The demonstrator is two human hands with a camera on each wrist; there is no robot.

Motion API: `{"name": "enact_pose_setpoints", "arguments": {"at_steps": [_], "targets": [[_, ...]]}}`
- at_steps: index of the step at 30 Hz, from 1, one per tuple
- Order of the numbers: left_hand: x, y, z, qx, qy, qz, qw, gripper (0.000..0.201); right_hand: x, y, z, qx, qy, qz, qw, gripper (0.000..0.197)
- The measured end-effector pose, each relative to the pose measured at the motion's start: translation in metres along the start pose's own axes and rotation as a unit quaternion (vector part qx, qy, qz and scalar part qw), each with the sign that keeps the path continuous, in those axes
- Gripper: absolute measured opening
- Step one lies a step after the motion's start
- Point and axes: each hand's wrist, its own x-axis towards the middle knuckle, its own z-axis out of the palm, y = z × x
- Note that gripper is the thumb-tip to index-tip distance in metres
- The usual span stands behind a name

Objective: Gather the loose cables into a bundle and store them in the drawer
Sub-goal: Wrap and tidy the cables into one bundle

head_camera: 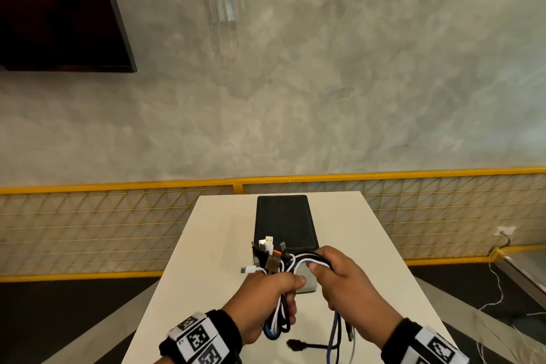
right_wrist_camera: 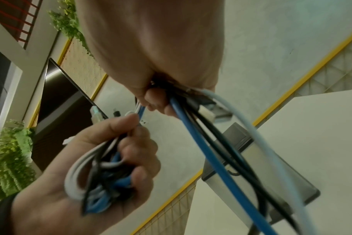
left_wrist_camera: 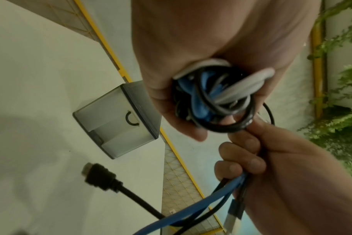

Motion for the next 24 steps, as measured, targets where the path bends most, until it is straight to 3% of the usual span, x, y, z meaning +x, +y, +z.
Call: {"name": "enact_pose_setpoints", "arguments": {"at_steps": [12,17,21,24], "targets": [[0.002,0.004,0.016,-0.163,-0.021,0.033,0.986,0.016,-0.008,-0.004,0.028,0.156,-0.024,0.063,0.986,0.042],[-0.001,-0.001,0.014,-0.177,-0.047,0.004,0.983,0.034,-0.007,0.002,0.035,0.130,-0.052,0.044,0.989,0.032],[-0.001,-0.004,0.011,-0.176,-0.039,-0.007,0.984,0.030,-0.006,0.004,0.038,0.056,-0.068,0.035,0.996,0.046],[-0.001,-0.006,0.008,-0.192,-0.029,0.003,0.981,0.021,-0.012,0.001,0.035,0.056,-0.129,0.015,0.990,0.049]]}}
